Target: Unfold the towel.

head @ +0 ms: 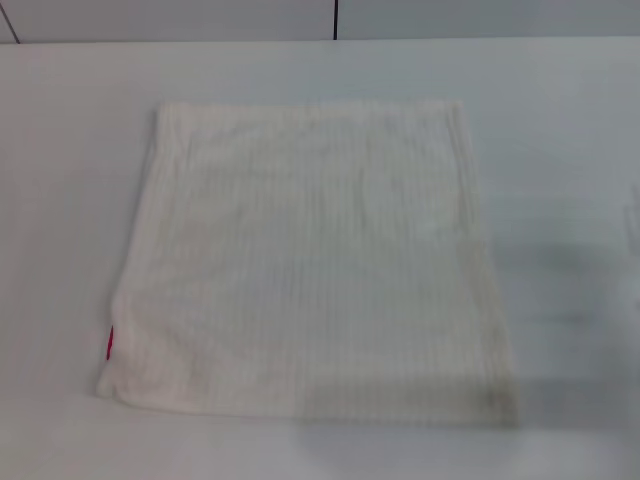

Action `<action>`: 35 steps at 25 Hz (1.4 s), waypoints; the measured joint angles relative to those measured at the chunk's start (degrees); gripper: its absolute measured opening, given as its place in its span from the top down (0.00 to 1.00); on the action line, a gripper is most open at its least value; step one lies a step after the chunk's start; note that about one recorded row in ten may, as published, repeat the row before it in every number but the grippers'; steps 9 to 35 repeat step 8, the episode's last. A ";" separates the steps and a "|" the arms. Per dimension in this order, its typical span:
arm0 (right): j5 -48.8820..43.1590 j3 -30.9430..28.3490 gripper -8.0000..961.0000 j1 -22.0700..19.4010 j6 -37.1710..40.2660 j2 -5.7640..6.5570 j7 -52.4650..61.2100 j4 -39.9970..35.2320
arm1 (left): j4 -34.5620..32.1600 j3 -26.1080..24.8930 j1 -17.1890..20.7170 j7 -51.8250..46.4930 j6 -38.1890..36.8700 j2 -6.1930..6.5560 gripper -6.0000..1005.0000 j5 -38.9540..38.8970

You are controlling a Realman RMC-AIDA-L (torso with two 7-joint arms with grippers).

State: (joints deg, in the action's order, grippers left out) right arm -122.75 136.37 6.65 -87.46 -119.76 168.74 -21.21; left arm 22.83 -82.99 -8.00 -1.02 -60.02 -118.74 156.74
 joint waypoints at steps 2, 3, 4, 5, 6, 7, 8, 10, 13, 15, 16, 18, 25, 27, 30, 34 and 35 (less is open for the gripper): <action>0.00 0.11 0.49 0.00 0.20 0.01 -0.01 0.04 | -0.38 0.03 0.01 -0.06 -0.02 0.00 0.19 -0.02; 0.00 0.46 0.45 -0.03 0.54 0.01 -0.03 0.08 | -0.49 0.08 0.04 0.07 -0.06 -0.03 0.19 -0.02; 0.00 0.46 0.45 -0.03 0.54 0.01 -0.03 0.08 | -0.49 0.08 0.04 0.07 -0.06 -0.03 0.19 -0.02; 0.00 0.69 0.45 -0.10 0.80 -0.01 -0.08 0.07 | -0.51 0.16 0.06 0.16 -0.08 -0.05 0.19 -0.01; 0.00 0.69 0.45 -0.10 0.80 -0.01 -0.08 0.07 | -0.56 0.40 0.06 0.25 -0.09 -0.08 0.19 0.00; -0.01 0.70 0.45 -0.15 0.90 -0.04 -0.11 0.06 | -0.59 0.60 0.07 0.29 -0.10 -0.09 0.19 0.00; -0.05 0.72 0.45 -0.18 1.08 -0.05 -0.16 0.04 | -0.64 1.15 0.06 0.32 -0.11 -0.10 0.19 0.01; -0.05 0.72 0.45 -0.18 1.08 -0.05 -0.16 0.04 | -0.64 1.15 0.06 0.32 -0.11 -0.10 0.19 0.01; -0.05 0.72 0.45 -0.18 1.08 -0.05 -0.16 0.04 | -0.64 1.15 0.06 0.32 -0.11 -0.10 0.19 0.01; -0.05 0.72 0.45 -0.18 1.08 -0.05 -0.16 0.04 | -0.64 1.15 0.06 0.32 -0.11 -0.10 0.19 0.01; -0.05 0.72 0.45 -0.18 1.08 -0.05 -0.16 0.04 | -0.64 1.15 0.06 0.32 -0.11 -0.10 0.19 0.01; -0.05 0.72 0.45 -0.18 1.08 -0.05 -0.16 0.04 | -0.64 1.15 0.06 0.32 -0.11 -0.10 0.19 0.01; -0.05 0.72 0.45 -0.18 1.08 -0.05 -0.16 0.04 | -0.64 1.15 0.06 0.32 -0.11 -0.10 0.19 0.01; -0.05 0.72 0.45 -0.18 1.08 -0.05 -0.16 0.04 | -0.64 1.15 0.06 0.32 -0.11 -0.10 0.19 0.01; -0.05 0.72 0.45 -0.18 1.08 -0.05 -0.16 0.04 | -0.64 1.15 0.06 0.32 -0.11 -0.10 0.19 0.01; -0.05 0.72 0.45 -0.18 1.08 -0.05 -0.16 0.04 | -0.64 1.15 0.06 0.32 -0.11 -0.10 0.19 0.01; -0.05 0.72 0.45 -0.18 1.08 -0.05 -0.16 0.04 | -0.64 1.15 0.06 0.32 -0.11 -0.10 0.19 0.01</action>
